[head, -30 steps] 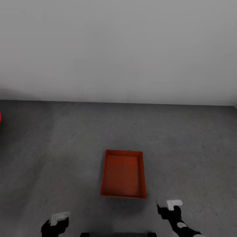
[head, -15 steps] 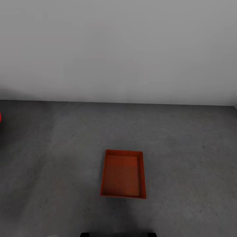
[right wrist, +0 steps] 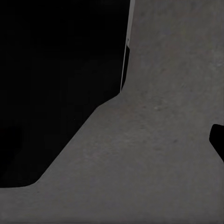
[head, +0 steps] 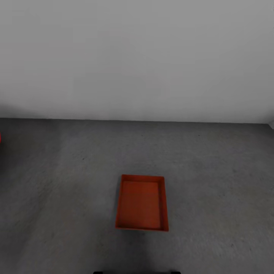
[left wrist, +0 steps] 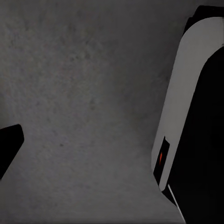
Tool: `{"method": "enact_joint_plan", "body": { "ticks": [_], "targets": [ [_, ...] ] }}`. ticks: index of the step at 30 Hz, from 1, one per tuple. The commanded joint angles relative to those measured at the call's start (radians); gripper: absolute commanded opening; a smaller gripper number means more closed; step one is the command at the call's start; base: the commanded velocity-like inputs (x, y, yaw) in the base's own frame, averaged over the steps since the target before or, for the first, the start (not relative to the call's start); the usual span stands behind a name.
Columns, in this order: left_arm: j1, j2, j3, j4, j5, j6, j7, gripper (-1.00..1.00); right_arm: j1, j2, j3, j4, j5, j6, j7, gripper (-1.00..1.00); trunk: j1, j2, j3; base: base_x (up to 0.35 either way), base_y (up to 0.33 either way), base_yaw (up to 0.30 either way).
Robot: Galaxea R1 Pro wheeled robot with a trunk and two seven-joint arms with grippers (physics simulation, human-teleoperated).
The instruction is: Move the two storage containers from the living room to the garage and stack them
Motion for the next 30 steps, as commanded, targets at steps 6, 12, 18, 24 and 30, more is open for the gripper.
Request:
{"method": "enact_joint_plan", "body": {
  "ticks": [6, 12, 18, 24, 30],
  "targets": [
    [0.006, -0.003, -0.009, 0.001, 0.008, -0.003, -0.001, 1.00, 0.000, 0.000, 0.009, 0.003, -0.010, -0.006, 0.003, 1.00, 0.000, 0.000, 0.009, 0.000, 0.000, -0.002],
    [0.008, -0.008, -0.008, 0.001, 0.008, -0.002, -0.001, 1.00, 0.000, -0.001, 0.008, 0.003, -0.010, -0.005, 0.003, 1.00, 0.000, 0.000, 0.019, 0.000, 0.000, 0.000],
    [0.008, -0.033, -0.007, 0.001, 0.008, -0.001, 0.001, 1.00, 0.000, -0.001, 0.008, 0.003, -0.010, -0.005, 0.002, 1.00, 0.000, 0.000, 0.028, 0.000, 0.000, 0.000],
    [0.008, -0.037, -0.007, 0.001, 0.008, -0.001, 0.001, 1.00, 0.000, -0.001, 0.008, 0.003, -0.010, -0.005, 0.000, 1.00, 0.000, 0.000, 0.038, 0.000, 0.000, 0.000],
    [0.008, -0.040, -0.007, 0.001, 0.008, -0.001, 0.001, 1.00, 0.000, -0.001, 0.008, 0.003, -0.010, -0.005, -0.003, 1.00, 0.000, 0.000, 0.047, 0.000, 0.000, 0.000]
  ]
}}
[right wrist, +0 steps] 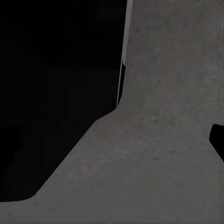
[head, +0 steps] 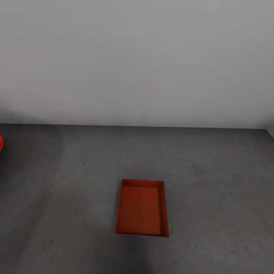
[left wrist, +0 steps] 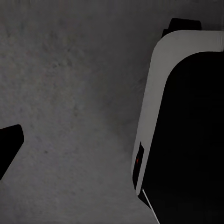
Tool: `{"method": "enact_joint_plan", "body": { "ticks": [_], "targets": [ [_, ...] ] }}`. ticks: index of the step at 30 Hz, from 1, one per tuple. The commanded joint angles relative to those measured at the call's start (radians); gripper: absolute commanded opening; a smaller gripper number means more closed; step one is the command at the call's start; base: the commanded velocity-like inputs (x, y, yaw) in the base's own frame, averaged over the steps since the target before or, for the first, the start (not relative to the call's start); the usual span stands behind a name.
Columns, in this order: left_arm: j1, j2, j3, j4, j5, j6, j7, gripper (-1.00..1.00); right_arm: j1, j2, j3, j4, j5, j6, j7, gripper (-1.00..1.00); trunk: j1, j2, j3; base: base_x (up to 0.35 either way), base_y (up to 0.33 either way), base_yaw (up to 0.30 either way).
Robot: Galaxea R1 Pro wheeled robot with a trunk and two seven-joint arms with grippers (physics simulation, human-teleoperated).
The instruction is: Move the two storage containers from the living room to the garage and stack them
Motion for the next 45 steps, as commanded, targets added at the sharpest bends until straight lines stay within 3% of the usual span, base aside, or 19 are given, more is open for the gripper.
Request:
{"method": "enact_joint_plan", "body": {
  "ticks": [1, 45],
  "targets": [
    [0.000, -0.005, -0.009, 0.001, 0.008, -0.003, 0.006, 1.00, -0.001, 0.000, 0.009, 0.003, -0.010, -0.006, 0.001, 1.00, 0.000, 0.000, 0.001, 0.000, 0.000, 0.000],
    [0.000, -0.016, -0.009, 0.001, 0.008, 0.011, 0.003, 1.00, -0.001, 0.000, 0.008, 0.002, -0.006, -0.006, -0.003, 1.00, -0.008, 0.014, 0.069, 0.000, 0.000, 0.000]
  ]
}}
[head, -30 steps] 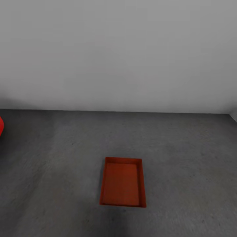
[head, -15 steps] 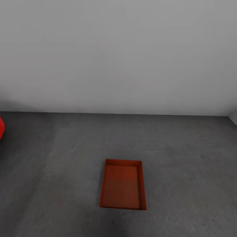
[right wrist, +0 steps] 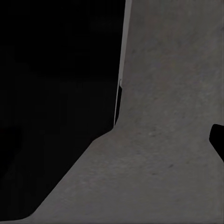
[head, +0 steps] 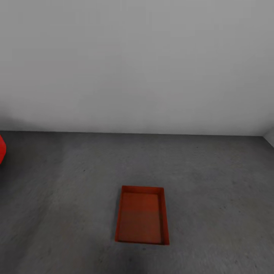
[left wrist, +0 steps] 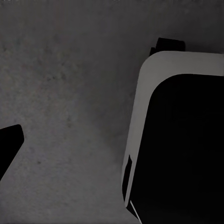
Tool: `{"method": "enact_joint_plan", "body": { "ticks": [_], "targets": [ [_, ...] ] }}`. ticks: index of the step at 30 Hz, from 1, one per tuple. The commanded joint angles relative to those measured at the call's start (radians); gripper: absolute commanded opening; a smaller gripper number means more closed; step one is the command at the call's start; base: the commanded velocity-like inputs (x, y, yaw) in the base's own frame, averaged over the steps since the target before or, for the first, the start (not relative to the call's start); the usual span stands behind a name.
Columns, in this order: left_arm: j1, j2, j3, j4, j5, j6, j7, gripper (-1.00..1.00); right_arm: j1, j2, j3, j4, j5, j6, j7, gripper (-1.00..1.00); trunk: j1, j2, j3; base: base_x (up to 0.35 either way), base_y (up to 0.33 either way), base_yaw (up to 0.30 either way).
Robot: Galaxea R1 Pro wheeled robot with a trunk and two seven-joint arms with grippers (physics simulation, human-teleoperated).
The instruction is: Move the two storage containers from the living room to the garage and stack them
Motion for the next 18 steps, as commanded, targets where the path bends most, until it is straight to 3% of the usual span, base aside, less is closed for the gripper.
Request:
{"method": "enact_joint_plan", "body": {
  "ticks": [1, 14, 18],
  "targets": [
    [0.000, 0.000, -0.009, 0.001, 0.008, -0.003, 0.002, 1.00, -0.001, 0.000, 0.008, 0.003, -0.009, -0.006, 0.001, 1.00, 0.000, 0.000, 0.000, 0.000, 0.000, 0.000],
    [0.000, 0.000, -0.009, 0.001, 0.009, -0.003, 0.003, 1.00, -0.001, 0.000, 0.008, 0.003, -0.009, -0.006, -0.001, 1.00, 0.000, 0.000, 0.000, 0.000, 0.000, 0.000],
    [0.000, -0.001, -0.008, 0.001, 0.009, -0.003, 0.003, 1.00, -0.001, -0.001, 0.009, 0.003, -0.007, -0.006, -0.001, 1.00, -0.015, 0.028, 0.012, 0.000, 0.000, 0.000]
  ]
}}
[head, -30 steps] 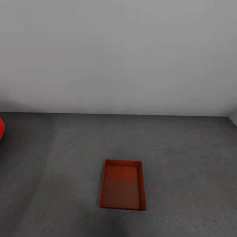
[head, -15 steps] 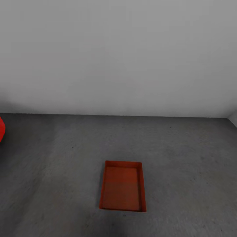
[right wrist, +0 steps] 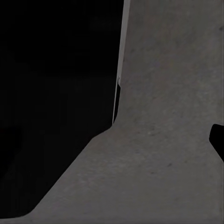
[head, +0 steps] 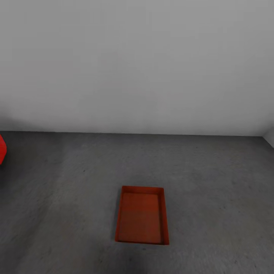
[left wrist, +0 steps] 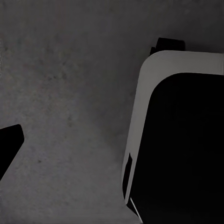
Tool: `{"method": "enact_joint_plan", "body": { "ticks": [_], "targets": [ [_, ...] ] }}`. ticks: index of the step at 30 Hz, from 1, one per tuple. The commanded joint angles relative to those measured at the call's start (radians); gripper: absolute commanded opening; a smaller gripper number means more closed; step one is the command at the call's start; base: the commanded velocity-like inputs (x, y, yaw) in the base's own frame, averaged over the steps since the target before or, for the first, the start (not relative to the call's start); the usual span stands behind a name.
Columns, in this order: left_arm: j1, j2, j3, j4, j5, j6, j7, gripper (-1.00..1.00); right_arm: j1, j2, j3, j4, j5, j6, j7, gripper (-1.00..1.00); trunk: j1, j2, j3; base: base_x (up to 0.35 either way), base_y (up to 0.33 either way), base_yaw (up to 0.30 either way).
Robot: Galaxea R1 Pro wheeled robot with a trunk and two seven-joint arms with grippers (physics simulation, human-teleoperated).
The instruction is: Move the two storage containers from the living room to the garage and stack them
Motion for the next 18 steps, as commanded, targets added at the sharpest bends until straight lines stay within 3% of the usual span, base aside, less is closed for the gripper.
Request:
{"method": "enact_joint_plan", "body": {
  "ticks": [1, 18],
  "targets": [
    [0.000, 0.000, -0.009, 0.001, 0.007, -0.003, 0.002, 1.00, -0.001, 0.000, 0.009, 0.003, -0.009, -0.006, 0.001, 1.00, -0.004, 0.007, 0.003, 0.000, 0.000, 0.000],
    [0.000, 0.001, -0.009, 0.001, 0.008, -0.003, 0.002, 1.00, -0.001, 0.003, 0.011, 0.003, -0.007, -0.006, 0.002, 1.00, -0.069, 0.126, 0.056, 0.000, 0.000, 0.000]
  ]
}}
